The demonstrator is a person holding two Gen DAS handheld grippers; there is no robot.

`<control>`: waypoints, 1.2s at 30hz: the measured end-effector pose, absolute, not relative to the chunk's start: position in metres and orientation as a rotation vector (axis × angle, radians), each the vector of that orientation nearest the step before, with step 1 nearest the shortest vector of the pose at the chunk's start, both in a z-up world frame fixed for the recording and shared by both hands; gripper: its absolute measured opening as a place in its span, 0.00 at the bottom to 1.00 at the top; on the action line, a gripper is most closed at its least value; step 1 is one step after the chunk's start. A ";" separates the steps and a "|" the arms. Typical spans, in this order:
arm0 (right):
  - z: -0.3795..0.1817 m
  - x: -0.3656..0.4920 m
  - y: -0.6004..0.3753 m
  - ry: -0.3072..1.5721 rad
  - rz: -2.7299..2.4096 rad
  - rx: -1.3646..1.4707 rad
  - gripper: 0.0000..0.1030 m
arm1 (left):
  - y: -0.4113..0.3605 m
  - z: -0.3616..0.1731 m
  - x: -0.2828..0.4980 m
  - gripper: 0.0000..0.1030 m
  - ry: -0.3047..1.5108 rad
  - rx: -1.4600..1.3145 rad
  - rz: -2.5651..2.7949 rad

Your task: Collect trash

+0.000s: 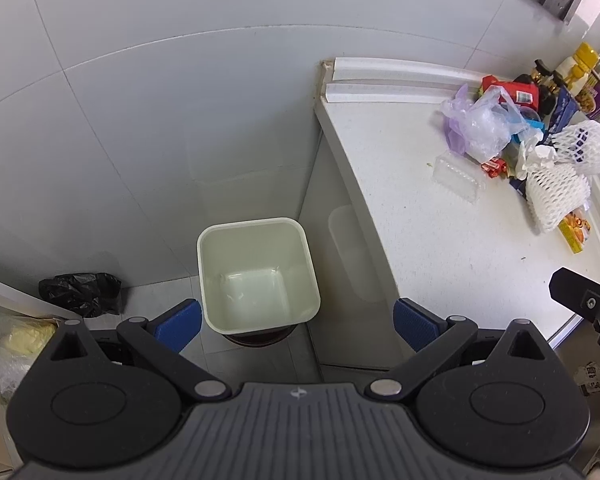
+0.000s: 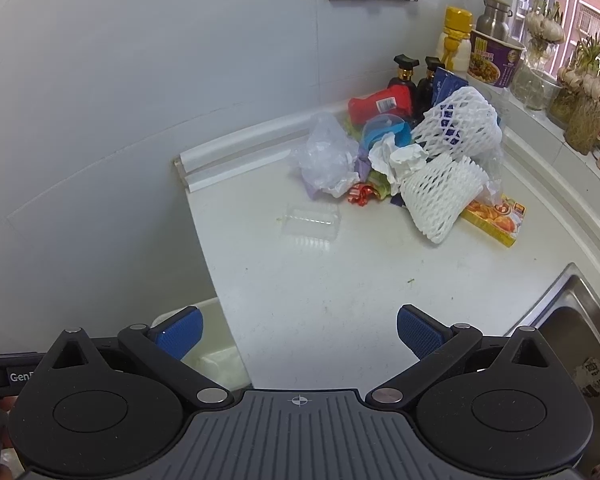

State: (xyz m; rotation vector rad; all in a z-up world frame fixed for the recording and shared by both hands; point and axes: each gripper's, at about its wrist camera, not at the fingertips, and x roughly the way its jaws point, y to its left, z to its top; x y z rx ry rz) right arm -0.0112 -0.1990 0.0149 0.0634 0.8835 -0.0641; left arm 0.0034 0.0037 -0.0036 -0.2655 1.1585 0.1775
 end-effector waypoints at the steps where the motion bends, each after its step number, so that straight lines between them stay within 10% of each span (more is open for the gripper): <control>1: 0.015 -0.011 -0.199 0.884 -0.064 0.064 1.00 | 0.004 -0.004 0.003 0.99 1.159 -0.267 0.178; 36: 0.009 -0.006 -0.198 0.905 -0.038 0.057 1.00 | 0.004 -0.007 0.003 0.99 1.163 -0.289 0.189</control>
